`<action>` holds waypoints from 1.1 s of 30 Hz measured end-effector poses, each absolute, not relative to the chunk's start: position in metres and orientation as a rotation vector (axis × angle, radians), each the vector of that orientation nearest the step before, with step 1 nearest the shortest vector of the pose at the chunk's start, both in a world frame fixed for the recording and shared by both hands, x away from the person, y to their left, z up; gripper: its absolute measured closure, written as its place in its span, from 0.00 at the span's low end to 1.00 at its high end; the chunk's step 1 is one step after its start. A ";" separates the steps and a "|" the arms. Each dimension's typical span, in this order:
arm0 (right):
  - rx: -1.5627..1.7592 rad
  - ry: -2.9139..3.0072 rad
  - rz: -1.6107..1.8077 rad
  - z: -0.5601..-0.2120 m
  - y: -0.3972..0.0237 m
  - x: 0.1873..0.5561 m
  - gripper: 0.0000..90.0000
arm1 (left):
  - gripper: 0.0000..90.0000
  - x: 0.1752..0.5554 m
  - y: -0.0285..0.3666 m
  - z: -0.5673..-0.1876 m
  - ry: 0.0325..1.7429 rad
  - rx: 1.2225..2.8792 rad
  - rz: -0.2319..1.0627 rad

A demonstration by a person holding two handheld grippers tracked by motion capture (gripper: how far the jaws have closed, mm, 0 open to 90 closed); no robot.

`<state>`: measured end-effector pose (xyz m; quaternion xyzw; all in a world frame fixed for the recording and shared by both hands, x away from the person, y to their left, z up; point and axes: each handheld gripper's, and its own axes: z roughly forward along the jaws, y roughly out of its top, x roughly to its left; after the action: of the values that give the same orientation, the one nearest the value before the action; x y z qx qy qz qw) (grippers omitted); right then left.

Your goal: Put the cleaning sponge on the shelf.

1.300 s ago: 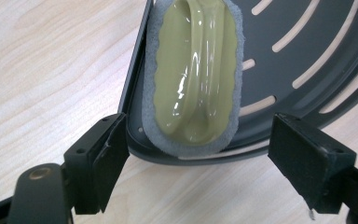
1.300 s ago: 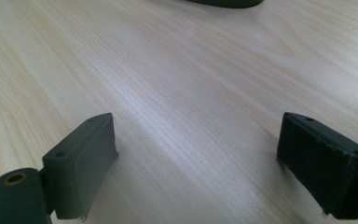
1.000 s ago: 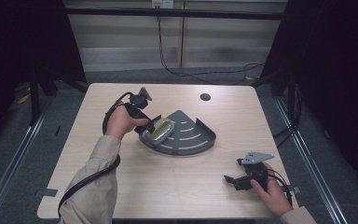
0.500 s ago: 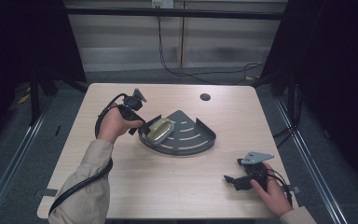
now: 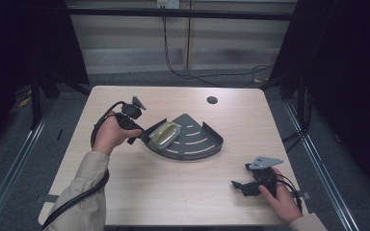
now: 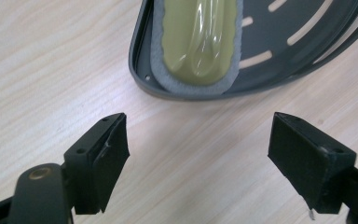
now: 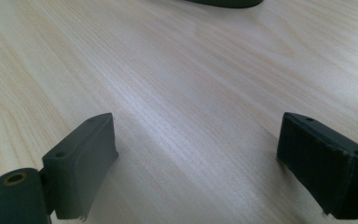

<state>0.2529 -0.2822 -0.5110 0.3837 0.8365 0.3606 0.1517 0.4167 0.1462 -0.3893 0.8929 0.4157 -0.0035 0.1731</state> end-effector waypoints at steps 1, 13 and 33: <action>1.101 2.401 1.034 -0.511 -0.282 0.253 0.12 | 0.22 0.416 0.148 -0.390 1.181 2.528 -0.009; 1.099 2.403 1.037 -0.511 -0.282 0.253 0.12 | 0.22 0.401 0.169 -0.401 1.172 2.526 -0.006; 1.099 2.403 1.037 -0.511 -0.282 0.253 0.12 | 0.22 0.376 0.185 -0.420 1.132 2.546 -0.004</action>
<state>0.2529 -0.2823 -0.5111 0.3826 0.8369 0.3612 0.1510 0.3760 0.1845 -0.4205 0.8993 0.3999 -0.0016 0.1768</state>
